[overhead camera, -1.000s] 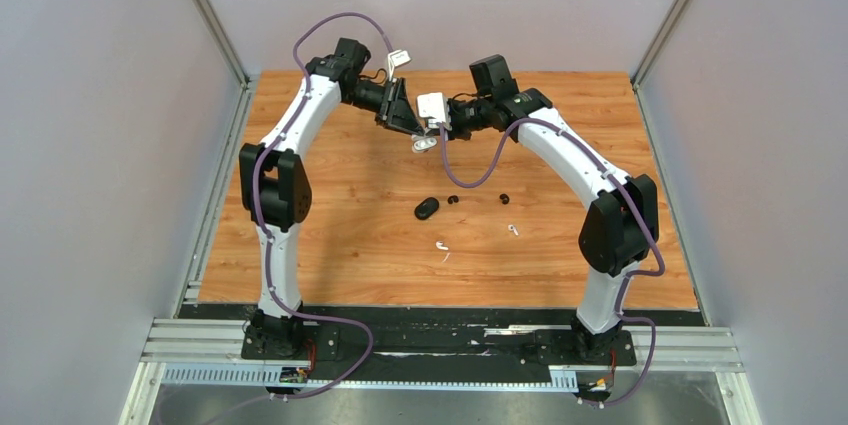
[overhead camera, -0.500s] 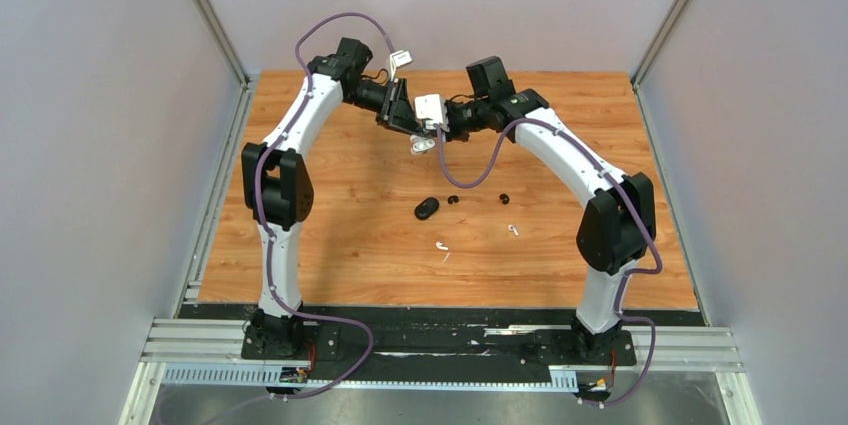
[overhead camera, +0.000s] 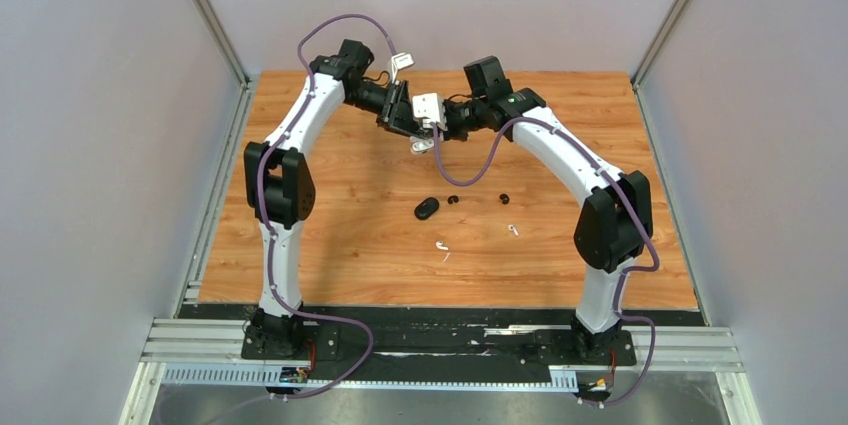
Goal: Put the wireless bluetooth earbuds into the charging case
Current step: Adjust the charging case, then move the earbud to the center of the board, then pick up the earbud from the center of the board.
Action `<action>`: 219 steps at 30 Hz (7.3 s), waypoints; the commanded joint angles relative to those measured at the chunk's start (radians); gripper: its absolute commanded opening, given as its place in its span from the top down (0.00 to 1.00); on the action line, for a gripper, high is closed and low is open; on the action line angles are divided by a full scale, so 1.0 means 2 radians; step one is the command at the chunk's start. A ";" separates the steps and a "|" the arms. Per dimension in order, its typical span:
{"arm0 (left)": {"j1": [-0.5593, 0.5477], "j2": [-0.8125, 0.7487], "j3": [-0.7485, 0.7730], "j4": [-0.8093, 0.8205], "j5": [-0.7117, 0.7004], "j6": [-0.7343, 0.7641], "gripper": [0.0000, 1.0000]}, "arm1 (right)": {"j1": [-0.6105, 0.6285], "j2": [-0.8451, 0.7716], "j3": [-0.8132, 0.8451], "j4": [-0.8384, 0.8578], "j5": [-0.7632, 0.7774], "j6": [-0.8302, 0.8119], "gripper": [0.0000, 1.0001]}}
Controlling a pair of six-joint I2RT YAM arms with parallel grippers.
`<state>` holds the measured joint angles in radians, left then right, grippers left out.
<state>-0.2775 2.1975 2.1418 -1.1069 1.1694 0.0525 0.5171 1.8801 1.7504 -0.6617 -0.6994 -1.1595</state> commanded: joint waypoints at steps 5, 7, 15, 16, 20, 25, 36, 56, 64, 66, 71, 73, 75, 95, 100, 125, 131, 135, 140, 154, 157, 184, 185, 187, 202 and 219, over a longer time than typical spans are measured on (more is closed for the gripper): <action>-0.003 0.006 0.023 -0.016 0.013 0.016 0.60 | 0.003 0.000 0.025 0.009 -0.003 0.004 1.00; -0.003 0.005 0.022 -0.016 0.013 0.018 0.64 | 0.004 0.000 0.025 0.009 -0.004 0.006 1.00; -0.003 0.005 0.019 -0.007 0.017 0.012 0.70 | 0.008 -0.001 0.021 0.009 -0.002 -0.001 1.00; -0.003 0.006 0.020 -0.007 0.017 0.011 0.70 | 0.008 -0.001 0.021 0.009 -0.002 -0.001 1.00; -0.003 0.006 0.021 -0.003 0.021 0.012 0.79 | 0.008 0.001 0.020 0.010 0.002 0.000 1.00; -0.002 0.004 0.019 0.002 0.018 0.011 0.94 | 0.007 -0.001 0.033 0.010 0.025 0.038 0.85; 0.006 -0.024 -0.014 0.040 0.013 0.004 1.00 | -0.065 -0.098 0.002 -0.041 -0.047 0.156 0.50; 0.006 -0.033 -0.015 -0.010 0.016 0.059 1.00 | -0.169 -0.144 -0.311 -0.151 0.009 -0.025 0.65; 0.006 -0.035 -0.016 -0.016 0.011 0.062 1.00 | -0.168 -0.101 -0.315 -0.147 0.037 -0.062 0.66; 0.006 -0.035 -0.017 -0.015 0.009 0.061 1.00 | -0.168 -0.090 -0.311 -0.144 0.037 -0.062 0.66; 0.006 -0.038 -0.023 -0.014 0.007 0.061 1.00 | -0.166 -0.066 -0.303 -0.136 0.040 -0.061 0.66; 0.006 -0.038 -0.025 -0.014 0.005 0.062 1.00 | -0.165 -0.060 -0.302 -0.132 0.040 -0.060 0.68; 0.006 -0.039 -0.027 -0.013 0.005 0.061 1.00 | -0.162 -0.057 -0.301 -0.131 0.040 -0.059 0.71; 0.006 -0.036 -0.036 -0.009 0.008 0.061 1.00 | -0.089 -0.047 -0.301 -0.076 0.079 0.038 0.90; 0.006 -0.034 -0.038 -0.004 0.010 0.060 1.00 | -0.050 -0.049 -0.307 -0.038 0.112 0.090 0.93; 0.009 -0.043 -0.040 -0.020 0.003 0.071 1.00 | -0.068 -0.008 -0.176 -0.156 0.027 -0.011 0.85; 0.012 -0.045 -0.036 -0.044 0.000 0.092 1.00 | -0.065 0.022 -0.164 -0.152 0.037 -0.051 0.82; 0.014 -0.047 -0.037 -0.055 -0.003 0.099 1.00 | -0.064 0.025 -0.171 -0.152 0.045 -0.061 0.81; 0.015 -0.054 -0.047 -0.056 -0.006 0.100 1.00 | -0.063 0.028 -0.158 -0.148 0.018 -0.023 0.81; 0.019 -0.065 -0.058 -0.082 -0.024 0.119 1.00 | -0.046 -0.009 -0.169 -0.077 0.041 0.111 0.80; 0.022 -0.072 -0.065 -0.081 -0.029 0.115 1.00 | -0.035 -0.026 -0.167 -0.075 0.011 0.153 0.80; 0.067 -0.125 -0.175 -0.038 -0.039 0.093 1.00 | 0.022 0.053 -0.174 -0.112 -0.101 -0.090 0.70; 0.069 -0.125 -0.174 -0.040 -0.039 0.094 1.00 | 0.024 0.057 -0.173 -0.114 -0.100 -0.104 0.70; 0.071 -0.123 -0.174 -0.042 -0.040 0.095 1.00 | 0.027 0.069 -0.166 -0.120 -0.098 -0.133 0.69; 0.075 -0.120 -0.183 -0.035 -0.039 0.090 1.00 | 0.037 0.105 -0.138 -0.218 -0.089 -0.282 0.63; 0.075 -0.153 -0.240 -0.006 -0.044 0.083 1.00 | 0.067 0.134 -0.125 -0.218 -0.138 -0.241 0.65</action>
<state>-0.1337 1.9823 1.6764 -1.1530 1.0653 0.2325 0.6392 2.1273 1.4647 -1.0763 -0.9115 -1.6493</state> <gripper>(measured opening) 0.338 0.364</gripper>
